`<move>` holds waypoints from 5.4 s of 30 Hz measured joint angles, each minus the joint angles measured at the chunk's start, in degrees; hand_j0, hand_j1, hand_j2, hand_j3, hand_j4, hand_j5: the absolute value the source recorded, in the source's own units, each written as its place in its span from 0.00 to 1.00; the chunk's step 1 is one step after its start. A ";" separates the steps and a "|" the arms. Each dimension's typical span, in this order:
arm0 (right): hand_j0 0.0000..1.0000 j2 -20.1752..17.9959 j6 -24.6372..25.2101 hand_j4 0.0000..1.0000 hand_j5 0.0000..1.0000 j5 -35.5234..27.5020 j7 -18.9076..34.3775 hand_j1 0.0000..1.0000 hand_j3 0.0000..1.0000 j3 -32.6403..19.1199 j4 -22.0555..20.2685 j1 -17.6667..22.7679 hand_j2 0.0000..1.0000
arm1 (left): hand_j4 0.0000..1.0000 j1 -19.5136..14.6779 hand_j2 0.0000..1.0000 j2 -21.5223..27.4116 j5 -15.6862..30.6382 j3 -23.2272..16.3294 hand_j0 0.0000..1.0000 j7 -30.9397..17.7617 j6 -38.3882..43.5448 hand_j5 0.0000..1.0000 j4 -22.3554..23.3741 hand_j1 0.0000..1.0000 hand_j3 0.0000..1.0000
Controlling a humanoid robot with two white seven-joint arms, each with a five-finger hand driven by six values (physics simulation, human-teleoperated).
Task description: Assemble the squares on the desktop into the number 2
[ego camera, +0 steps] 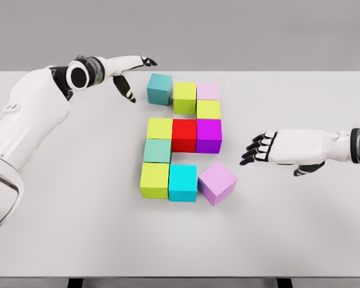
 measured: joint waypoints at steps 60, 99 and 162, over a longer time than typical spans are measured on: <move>1.00 4.18 0.02 1.00 1.00 5.72 -0.01 1.00 1.00 0.97 0.57 3.43 1.00 | 1.00 2.99 1.00 9.44 7.35 -1.85 1.00 -3.56 -25.19 1.00 -0.15 1.00 1.00; 1.00 3.02 0.03 1.00 1.00 5.77 -0.01 1.00 1.00 2.30 -1.35 4.66 1.00 | 1.00 0.27 1.00 2.67 1.97 -1.91 1.00 -2.76 -13.67 1.00 10.54 1.00 1.00; 1.00 7.80 0.03 1.00 1.00 -46.06 -0.01 1.00 1.00 5.82 15.04 6.24 1.00 | 1.00 -0.97 1.00 3.49 -2.13 -2.02 1.00 -3.55 -17.22 1.00 8.12 1.00 1.00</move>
